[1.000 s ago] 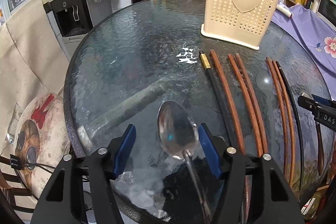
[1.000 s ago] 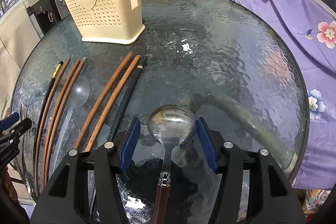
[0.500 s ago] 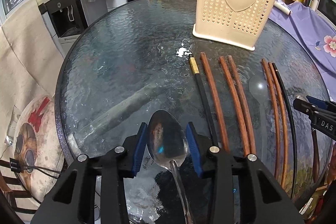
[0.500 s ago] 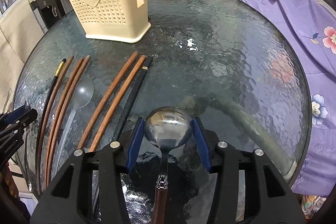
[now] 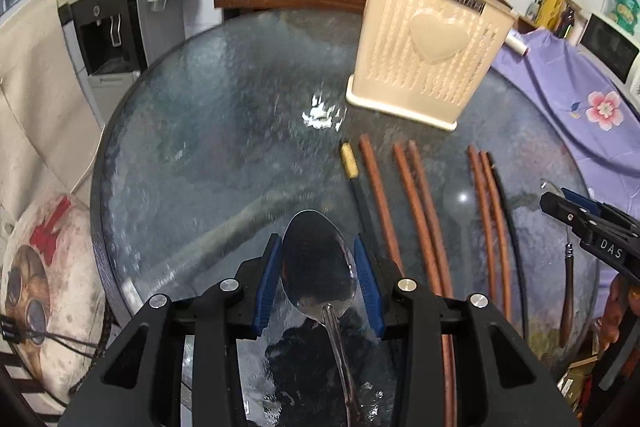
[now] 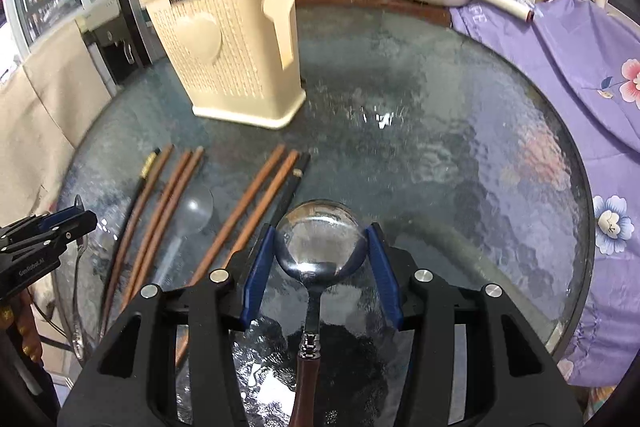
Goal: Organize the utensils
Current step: 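Lift both held spoons and carry them over the cream basket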
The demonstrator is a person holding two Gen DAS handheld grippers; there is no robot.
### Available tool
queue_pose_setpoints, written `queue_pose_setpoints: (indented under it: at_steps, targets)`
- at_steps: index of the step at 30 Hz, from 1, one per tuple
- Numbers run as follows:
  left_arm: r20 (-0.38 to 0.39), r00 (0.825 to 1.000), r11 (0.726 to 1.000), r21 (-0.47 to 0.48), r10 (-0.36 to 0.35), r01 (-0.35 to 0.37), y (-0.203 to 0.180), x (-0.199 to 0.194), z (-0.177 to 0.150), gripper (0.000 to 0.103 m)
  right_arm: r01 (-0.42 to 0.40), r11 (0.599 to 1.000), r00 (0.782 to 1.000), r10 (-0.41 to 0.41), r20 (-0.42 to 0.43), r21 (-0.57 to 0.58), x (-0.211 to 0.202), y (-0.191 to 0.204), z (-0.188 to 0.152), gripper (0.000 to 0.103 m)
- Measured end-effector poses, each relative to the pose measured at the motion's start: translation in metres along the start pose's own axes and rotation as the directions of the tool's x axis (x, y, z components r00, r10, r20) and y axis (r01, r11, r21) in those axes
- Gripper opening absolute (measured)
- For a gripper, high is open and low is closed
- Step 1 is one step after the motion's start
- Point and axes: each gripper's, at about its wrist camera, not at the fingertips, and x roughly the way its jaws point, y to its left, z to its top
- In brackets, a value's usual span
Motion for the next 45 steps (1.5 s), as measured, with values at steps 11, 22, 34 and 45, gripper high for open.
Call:
queue_pose_setpoints:
  at_steps: [11, 22, 34, 45]
  targets:
    - [0.143, 0.988, 0.996, 0.070, -0.058, 0.048, -0.016, -0.046, 0.031, 0.036, -0.058, 0.998, 0.984, 0.063, 0.168, -0.033, -0.054, -0.004, 0.018, 0.048]
    - [0.172, 0.979, 0.992, 0.087, -0.105, 0.091, -0.015, -0.054, 0.042, 0.036, -0.076, 0.995, 0.977, 0.089, 0.196, -0.071, -0.069, 0.001, 0.019, 0.048]
    - [0.227, 0.965, 0.988, 0.113, -0.132, 0.108, -0.019, -0.065, 0.068, 0.036, -0.119, 0.989, 0.963, 0.135, 0.231, -0.085, -0.081, 0.004, 0.036, 0.048]
    - [0.258, 0.952, 0.983, 0.121, -0.164, 0.136, -0.026, -0.066, 0.098, 0.036, -0.103, 0.986, 0.951, 0.136, 0.278, -0.128, -0.091, 0.016, 0.059, 0.048]
